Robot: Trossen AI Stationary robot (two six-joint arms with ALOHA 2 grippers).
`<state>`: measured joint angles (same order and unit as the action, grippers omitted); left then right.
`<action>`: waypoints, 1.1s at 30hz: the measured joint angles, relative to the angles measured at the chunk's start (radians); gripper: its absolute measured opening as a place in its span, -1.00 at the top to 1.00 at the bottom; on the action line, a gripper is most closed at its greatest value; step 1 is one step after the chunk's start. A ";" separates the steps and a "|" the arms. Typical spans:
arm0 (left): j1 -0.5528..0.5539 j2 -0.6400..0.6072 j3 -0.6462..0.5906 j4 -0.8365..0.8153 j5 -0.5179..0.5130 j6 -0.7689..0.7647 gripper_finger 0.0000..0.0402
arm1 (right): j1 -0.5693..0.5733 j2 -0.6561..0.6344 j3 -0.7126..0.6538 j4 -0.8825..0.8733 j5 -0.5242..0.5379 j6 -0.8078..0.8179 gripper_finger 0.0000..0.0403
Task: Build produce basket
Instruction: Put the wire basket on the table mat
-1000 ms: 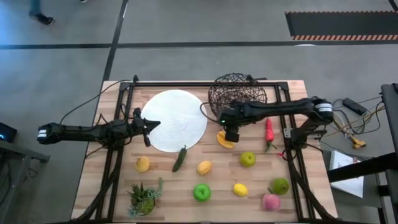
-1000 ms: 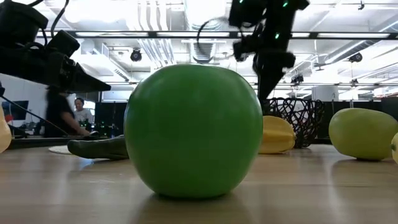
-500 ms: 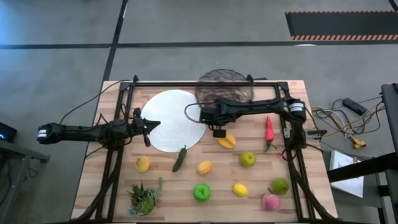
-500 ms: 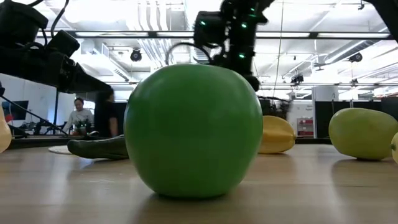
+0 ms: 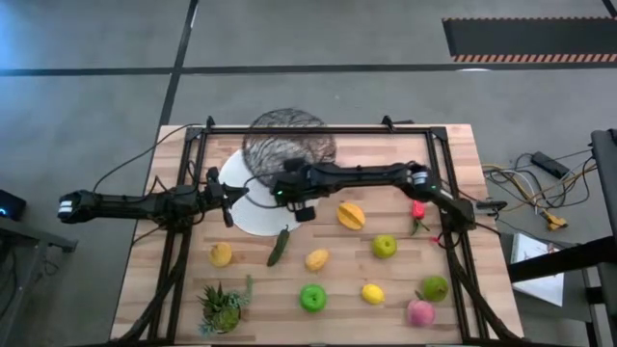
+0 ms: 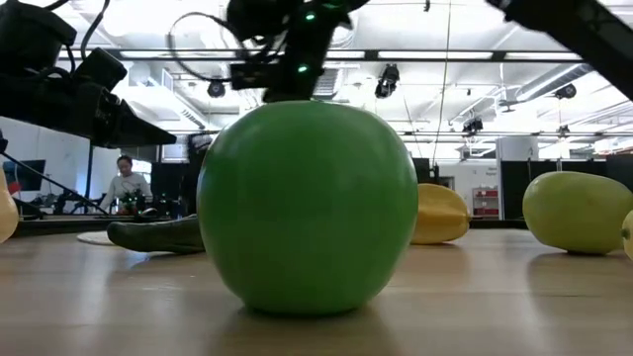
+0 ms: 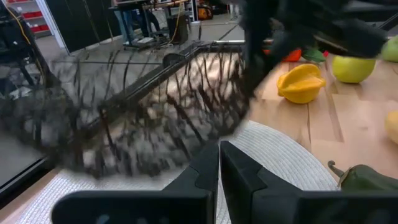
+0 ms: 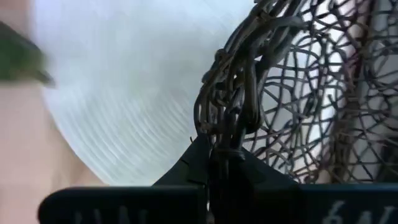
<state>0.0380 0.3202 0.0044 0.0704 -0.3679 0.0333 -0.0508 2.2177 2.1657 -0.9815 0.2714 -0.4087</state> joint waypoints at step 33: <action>0.000 0.000 0.000 0.005 0.001 -0.001 1.00 | 0.059 0.134 0.186 0.046 -0.115 -0.046 0.94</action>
<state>0.0380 0.3199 0.0044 0.0757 -0.3673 0.0326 0.0086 2.3520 2.3516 -0.9360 0.1564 -0.4546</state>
